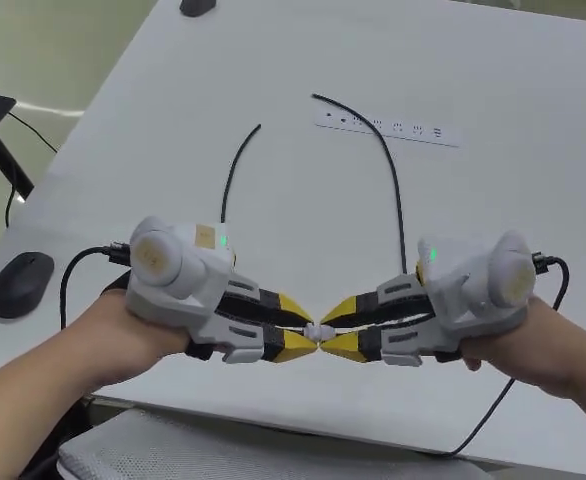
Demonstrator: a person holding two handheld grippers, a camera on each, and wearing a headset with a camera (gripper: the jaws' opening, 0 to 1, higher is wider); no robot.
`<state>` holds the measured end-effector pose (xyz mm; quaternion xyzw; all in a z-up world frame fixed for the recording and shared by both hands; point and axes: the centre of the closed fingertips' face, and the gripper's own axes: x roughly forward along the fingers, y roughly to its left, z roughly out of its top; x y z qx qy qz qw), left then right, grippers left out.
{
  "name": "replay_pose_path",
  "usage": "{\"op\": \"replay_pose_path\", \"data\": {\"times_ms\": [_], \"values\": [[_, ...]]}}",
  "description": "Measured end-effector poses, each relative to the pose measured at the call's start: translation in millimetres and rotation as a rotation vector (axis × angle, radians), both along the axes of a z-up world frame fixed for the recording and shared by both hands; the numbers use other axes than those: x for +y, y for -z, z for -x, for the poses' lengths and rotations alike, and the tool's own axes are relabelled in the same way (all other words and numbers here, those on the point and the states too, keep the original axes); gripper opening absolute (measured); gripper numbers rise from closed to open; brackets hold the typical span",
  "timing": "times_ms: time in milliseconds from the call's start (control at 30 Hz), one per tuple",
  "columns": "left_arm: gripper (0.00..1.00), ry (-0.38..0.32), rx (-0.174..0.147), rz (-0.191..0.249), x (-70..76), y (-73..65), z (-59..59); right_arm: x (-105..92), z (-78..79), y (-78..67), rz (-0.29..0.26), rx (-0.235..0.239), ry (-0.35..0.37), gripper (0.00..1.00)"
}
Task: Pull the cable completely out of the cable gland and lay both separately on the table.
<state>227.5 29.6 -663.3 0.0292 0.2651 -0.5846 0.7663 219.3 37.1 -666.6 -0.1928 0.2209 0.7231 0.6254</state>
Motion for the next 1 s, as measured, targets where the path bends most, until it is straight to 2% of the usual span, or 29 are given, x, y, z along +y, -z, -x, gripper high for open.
{"op": "replay_pose_path", "data": {"times_ms": [33,300,533,733,833,933,1000], "values": [[0.14,0.000,-0.002,-0.001,0.1,-0.1,0.1,0.1,-1.2,-0.4,-0.001,-0.041,-0.009,0.07],[0.14,-0.026,0.031,0.027,0.8,-3.8,-0.9,0.4,-0.7,-4.8,-0.009,-0.169,-0.003,0.07],[0.15,-0.034,0.056,0.030,0.2,-3.0,0.8,0.4,1.5,-2.9,0.000,-0.238,-0.007,0.07],[0.15,-0.033,0.054,0.024,-0.4,-1.1,2.0,-0.3,1.6,-2.1,0.010,-0.251,-0.009,0.08],[0.15,-0.033,0.055,0.024,-0.7,-1.3,2.6,-0.7,0.8,-1.7,0.010,-0.219,0.010,0.08],[0.15,-0.035,0.054,0.023,-0.5,-1.3,2.4,-0.8,1.0,-2.3,0.006,-0.216,0.017,0.08],[0.15,-0.035,0.052,0.023,-0.4,-1.4,2.3,-0.8,0.7,-2.8,-0.001,-0.195,0.030,0.09]]}}
